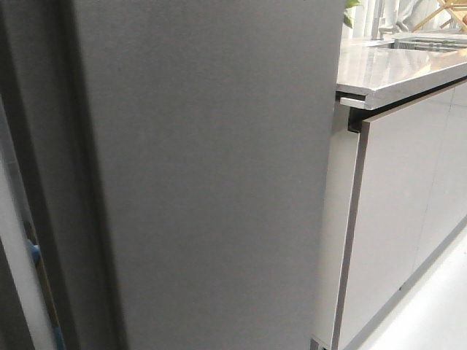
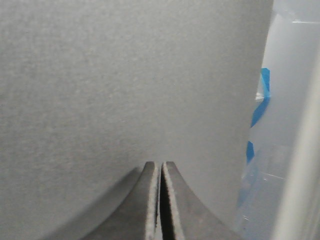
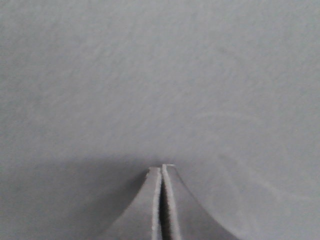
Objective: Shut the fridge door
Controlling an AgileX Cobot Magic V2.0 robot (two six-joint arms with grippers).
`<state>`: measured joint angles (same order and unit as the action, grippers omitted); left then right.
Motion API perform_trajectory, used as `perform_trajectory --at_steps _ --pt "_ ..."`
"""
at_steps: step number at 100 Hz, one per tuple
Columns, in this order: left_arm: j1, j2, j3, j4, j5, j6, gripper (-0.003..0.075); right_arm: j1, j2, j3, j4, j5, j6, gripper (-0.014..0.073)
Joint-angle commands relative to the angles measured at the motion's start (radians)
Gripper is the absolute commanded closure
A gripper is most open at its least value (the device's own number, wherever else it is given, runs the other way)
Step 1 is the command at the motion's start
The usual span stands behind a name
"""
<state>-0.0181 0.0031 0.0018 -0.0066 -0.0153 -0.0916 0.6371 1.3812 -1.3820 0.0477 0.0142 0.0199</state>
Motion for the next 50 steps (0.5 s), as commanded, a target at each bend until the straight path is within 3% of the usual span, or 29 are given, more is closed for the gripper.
perform_trajectory --at_steps 1,50 --pt "-0.005 0.019 0.028 -0.002 -0.077 -0.004 0.0741 0.003 0.041 -0.068 0.0 -0.1 0.001 0.067" --pt "-0.005 0.019 0.028 -0.002 -0.077 -0.004 0.0741 0.019 0.222 -0.234 0.0 -0.09 0.001 0.067"
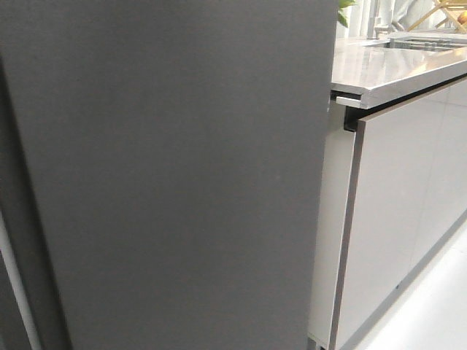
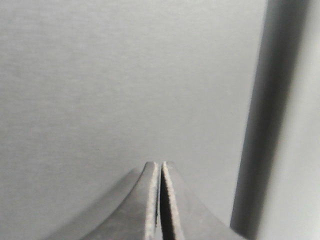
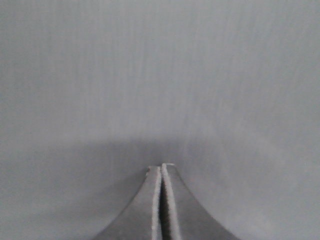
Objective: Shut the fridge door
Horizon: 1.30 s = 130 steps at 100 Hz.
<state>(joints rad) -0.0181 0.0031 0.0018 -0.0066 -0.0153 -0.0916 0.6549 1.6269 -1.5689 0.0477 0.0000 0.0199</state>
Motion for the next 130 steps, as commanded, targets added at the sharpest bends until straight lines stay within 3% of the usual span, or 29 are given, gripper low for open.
perform_trajectory --at_steps 1,43,61,130 --pt "-0.005 0.019 0.028 -0.002 -0.077 -0.004 0.0741 0.002 -0.022 -0.047 0.0 -0.08 0.001 0.067" --pt "-0.005 0.019 0.028 -0.002 -0.077 -0.004 0.0741 -0.043 0.013 -0.047 0.008 -0.083 0.001 0.067" --pt "-0.005 0.019 0.028 -0.002 -0.077 -0.004 0.0741 -0.092 -0.054 0.005 0.008 -0.081 0.001 0.067" --pt "-0.005 0.019 0.028 -0.002 -0.077 -0.004 0.0741 -0.374 -0.808 0.789 0.008 -0.131 0.001 0.067"
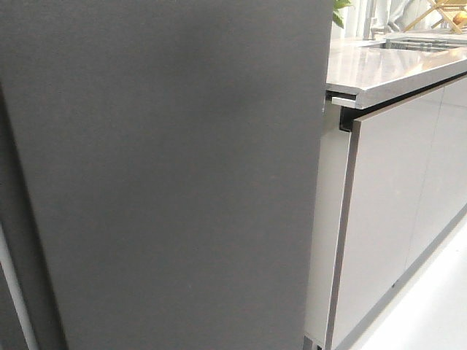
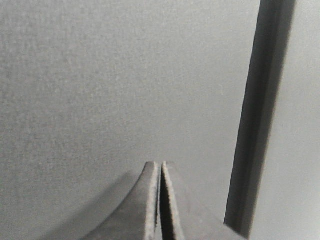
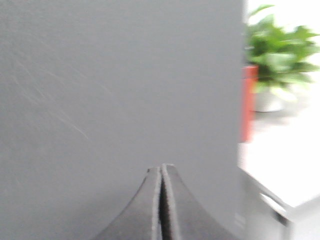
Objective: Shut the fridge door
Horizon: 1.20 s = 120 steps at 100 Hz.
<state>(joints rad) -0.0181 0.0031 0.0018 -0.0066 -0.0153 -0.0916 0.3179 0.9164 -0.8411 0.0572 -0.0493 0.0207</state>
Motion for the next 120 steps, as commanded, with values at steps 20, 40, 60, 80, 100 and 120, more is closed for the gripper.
perform_trajectory --at_steps 20,40,60,80,100,120 --pt "-0.005 0.019 0.028 -0.002 -0.077 -0.004 0.0741 -0.121 -0.334 0.295 -0.001 -0.082 0.0 0.067" --pt "-0.005 0.019 0.028 -0.002 -0.077 -0.004 0.0741 -0.196 -0.547 0.535 -0.001 -0.12 0.0 0.067" --pt "-0.005 0.019 0.028 -0.002 -0.077 -0.004 0.0741 -0.258 -0.738 0.708 -0.001 -0.118 0.0 0.067" --pt "-0.005 0.019 0.028 -0.002 -0.077 -0.004 0.0741 -0.285 -0.831 0.833 -0.001 -0.125 0.0 0.067" --pt "-0.005 0.019 0.028 -0.002 -0.077 -0.004 0.0741 -0.312 -0.878 0.863 -0.001 -0.086 0.0 0.067" --pt "-0.005 0.019 0.028 -0.002 -0.077 -0.004 0.0741 -0.329 -0.911 0.863 -0.001 -0.086 0.0 0.067"
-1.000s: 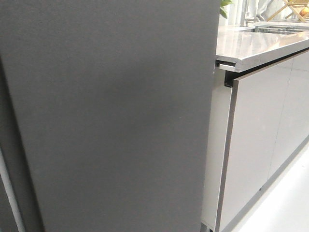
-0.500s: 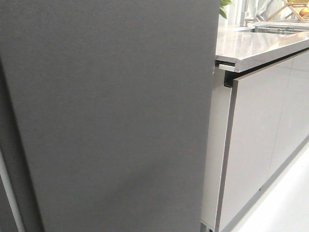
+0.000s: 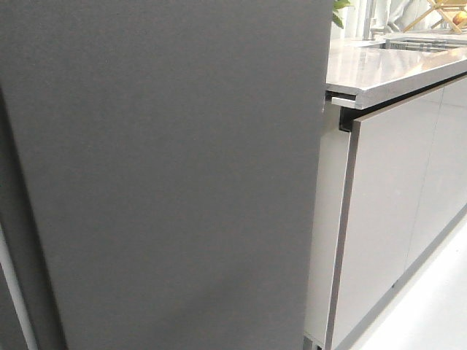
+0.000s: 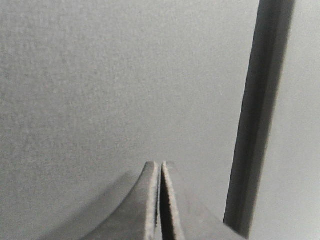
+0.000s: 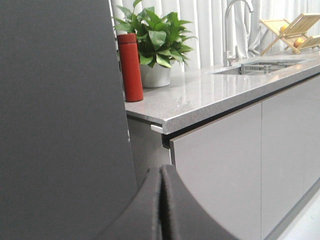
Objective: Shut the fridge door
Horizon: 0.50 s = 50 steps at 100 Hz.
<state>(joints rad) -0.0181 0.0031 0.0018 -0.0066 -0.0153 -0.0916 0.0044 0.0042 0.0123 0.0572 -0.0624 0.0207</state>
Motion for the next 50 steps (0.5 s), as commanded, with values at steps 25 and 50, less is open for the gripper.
perform_trajectory --at_steps 25,50 --pt "-0.005 0.019 0.028 -0.002 -0.077 -0.004 0.0741 -0.034 -0.024 0.01 -0.001 -0.023 0.0 0.067" --pt "-0.005 0.019 0.028 -0.002 -0.077 -0.004 0.0741 -0.034 -0.024 0.01 -0.001 -0.023 0.0 0.067"
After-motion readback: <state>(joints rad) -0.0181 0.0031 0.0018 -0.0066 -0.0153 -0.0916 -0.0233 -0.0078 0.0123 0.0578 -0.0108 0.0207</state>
